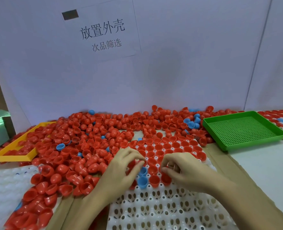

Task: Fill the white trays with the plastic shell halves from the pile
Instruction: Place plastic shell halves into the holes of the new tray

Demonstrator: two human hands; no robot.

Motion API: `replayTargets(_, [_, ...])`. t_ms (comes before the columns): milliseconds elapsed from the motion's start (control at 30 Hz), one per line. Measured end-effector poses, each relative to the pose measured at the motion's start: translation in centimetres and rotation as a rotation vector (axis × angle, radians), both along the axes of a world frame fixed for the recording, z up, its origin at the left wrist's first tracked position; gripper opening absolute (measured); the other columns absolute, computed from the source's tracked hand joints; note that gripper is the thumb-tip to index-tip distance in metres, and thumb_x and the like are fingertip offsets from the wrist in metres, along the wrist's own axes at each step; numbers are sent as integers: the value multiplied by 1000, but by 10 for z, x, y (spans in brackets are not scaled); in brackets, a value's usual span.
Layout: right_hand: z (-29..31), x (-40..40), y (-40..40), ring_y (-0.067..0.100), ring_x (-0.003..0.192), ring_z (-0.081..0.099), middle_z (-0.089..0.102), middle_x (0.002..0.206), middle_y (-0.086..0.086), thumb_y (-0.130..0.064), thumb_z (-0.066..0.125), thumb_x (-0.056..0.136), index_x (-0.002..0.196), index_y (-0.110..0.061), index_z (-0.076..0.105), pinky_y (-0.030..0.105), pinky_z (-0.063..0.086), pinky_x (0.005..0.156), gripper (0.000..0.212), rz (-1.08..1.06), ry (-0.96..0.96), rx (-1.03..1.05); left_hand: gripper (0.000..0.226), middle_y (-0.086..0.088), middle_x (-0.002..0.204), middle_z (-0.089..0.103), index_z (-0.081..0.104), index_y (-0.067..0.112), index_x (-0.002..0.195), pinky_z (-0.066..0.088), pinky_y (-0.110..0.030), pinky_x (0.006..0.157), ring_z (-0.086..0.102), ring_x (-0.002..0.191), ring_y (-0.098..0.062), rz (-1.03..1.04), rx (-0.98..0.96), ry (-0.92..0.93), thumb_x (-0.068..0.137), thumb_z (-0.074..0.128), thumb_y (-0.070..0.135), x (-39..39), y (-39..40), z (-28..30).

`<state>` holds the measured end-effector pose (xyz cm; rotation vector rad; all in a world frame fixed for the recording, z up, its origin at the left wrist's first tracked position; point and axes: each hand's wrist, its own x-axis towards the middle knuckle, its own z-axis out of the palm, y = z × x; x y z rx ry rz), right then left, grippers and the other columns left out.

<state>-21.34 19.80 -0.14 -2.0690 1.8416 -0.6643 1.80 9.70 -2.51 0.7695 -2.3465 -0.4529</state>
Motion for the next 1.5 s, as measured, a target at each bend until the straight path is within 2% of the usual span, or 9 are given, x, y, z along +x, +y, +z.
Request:
replayTargets(233, [1,2,-4,10,72,65,70,80,-12,-28,59,105,104,-26,71,28,56,67,12,-65,-100,-155,16,8,116,59,73,20,113,43,-29,105,54,115,-11,187,65,-26,104,61,26,-42,-76,8])
replayTargets(567, [0,2,-3,1,87,60,64,87,-19,-29,56,106,106,-27,68,15,48,74,12,-72,-83,-229,35,-8,160,42,71,8,121,31,-45,122,34,148,-30,204,-43,-391,108,52,34,-124,-176,15])
replayTargets(700, [-1,3,-4,3,84,58,62,83,-18,-30,54,107,102,-26,66,14,44,72,14,-66,-86,-248,36,-12,133,63,68,8,102,48,-48,102,61,115,-31,229,38,-499,110,42,33,-148,-182,12])
replayTargets(867, [-4,3,-5,-4,85,57,59,84,-25,-28,52,108,104,-26,66,12,42,74,14,-64,-78,-230,37,-15,135,57,64,-1,120,46,-50,103,60,114,-36,235,82,-531,112,34,20,-148,-183,2])
replayTargets(1067, [1,1,-4,2,84,61,65,86,-18,-29,54,107,103,-27,67,19,50,75,14,-97,-84,-235,32,-3,136,59,71,1,124,45,-45,106,62,116,-22,214,-52,-244,110,45,15,-118,-158,13])
replayTargets(1200, [5,-1,-2,5,79,63,65,85,-14,-23,57,106,105,-28,66,25,54,74,11,-216,-138,-295,20,7,122,63,74,5,118,48,-20,102,59,108,0,110,-73,52,104,62,12,-86,-105,23])
replayTargets(1300, [5,1,-3,4,82,64,65,91,-12,-21,60,104,130,-31,54,22,55,74,28,-307,-276,-371,15,15,116,63,76,13,112,42,-7,100,60,113,5,67,-79,188,99,69,11,-63,-54,23])
replayTargets(1400, [6,4,-5,-2,94,67,64,110,-17,-27,65,101,146,-39,43,24,61,78,52,-238,-414,-329,14,18,115,63,76,16,111,43,-10,102,61,116,0,8,-94,202,99,70,13,-41,-12,16])
replayTargets(1500, [4,8,-5,1,100,71,67,113,-21,-30,71,98,137,-44,56,28,63,77,44,-93,-472,-255,16,17,119,61,75,18,116,47,-22,105,58,120,-4,-23,-187,131,100,69,19,-26,13,9])
